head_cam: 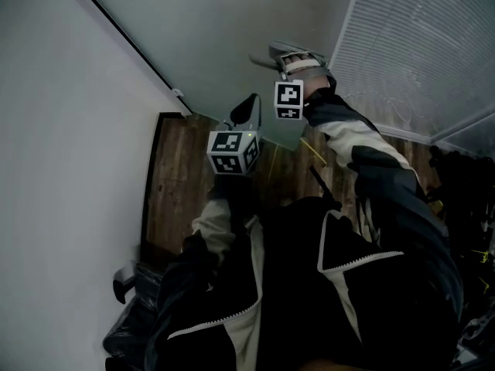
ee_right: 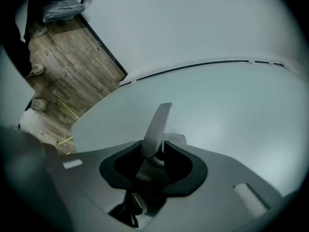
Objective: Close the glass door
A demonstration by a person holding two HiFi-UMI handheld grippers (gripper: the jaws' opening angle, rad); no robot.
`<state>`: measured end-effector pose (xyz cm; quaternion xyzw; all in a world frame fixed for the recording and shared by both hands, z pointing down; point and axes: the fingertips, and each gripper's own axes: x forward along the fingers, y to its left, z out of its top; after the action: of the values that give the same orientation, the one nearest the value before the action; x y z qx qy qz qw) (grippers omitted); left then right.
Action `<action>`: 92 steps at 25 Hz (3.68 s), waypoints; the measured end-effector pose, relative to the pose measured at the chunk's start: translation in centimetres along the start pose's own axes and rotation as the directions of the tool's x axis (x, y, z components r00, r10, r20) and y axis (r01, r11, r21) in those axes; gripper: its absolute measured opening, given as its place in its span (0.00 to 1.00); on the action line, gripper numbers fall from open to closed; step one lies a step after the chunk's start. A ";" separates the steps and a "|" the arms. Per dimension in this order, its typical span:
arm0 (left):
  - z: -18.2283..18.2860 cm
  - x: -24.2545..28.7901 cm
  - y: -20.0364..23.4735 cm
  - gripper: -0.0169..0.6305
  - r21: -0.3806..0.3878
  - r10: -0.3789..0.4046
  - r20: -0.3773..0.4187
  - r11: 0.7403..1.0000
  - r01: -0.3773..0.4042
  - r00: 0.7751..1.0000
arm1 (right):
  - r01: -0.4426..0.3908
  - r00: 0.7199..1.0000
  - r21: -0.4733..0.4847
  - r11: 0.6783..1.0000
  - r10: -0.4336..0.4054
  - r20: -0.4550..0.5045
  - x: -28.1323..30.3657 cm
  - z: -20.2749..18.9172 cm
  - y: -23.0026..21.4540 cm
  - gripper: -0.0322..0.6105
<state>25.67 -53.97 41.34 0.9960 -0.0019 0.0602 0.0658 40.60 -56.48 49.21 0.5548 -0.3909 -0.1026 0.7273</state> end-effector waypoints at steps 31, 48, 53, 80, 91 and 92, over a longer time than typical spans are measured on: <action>-3.7 3.9 3.7 0.03 -0.094 0.130 -0.100 0.986 -0.139 0.986 | -0.017 0.993 -0.075 0.997 0.009 -0.114 18.7 -11.0 -7.1 0.26; -4.1 1.9 6.2 0.03 -0.098 0.201 -0.111 0.972 -0.212 0.973 | -0.035 0.994 0.102 0.994 0.045 -0.103 20.1 -11.0 -7.4 0.30; -3.4 1.3 7.3 0.03 -0.111 0.213 -0.084 0.969 -0.221 0.974 | -0.066 0.994 0.550 0.833 0.006 0.110 14.0 -8.8 -8.4 0.22; -1.4 3.2 7.1 0.03 -0.028 0.269 -0.022 0.962 -0.270 0.963 | -0.526 0.821 0.826 0.204 -0.131 0.556 -5.9 2.2 -1.0 0.05; -1.5 2.4 7.6 0.03 -0.026 0.284 -0.029 0.958 -0.284 0.958 | -0.537 0.810 0.812 0.229 -0.131 0.572 -6.4 3.6 -1.2 0.05; -1.6 2.3 7.7 0.03 -0.025 0.285 -0.031 0.958 -0.286 0.958 | -0.537 0.809 0.811 0.233 -0.130 0.574 -6.4 3.7 -1.1 0.05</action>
<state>27.71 -61.37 44.16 0.9833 -0.1457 0.0827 0.0708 34.11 -55.82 45.56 0.7642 -0.6270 0.1080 0.1055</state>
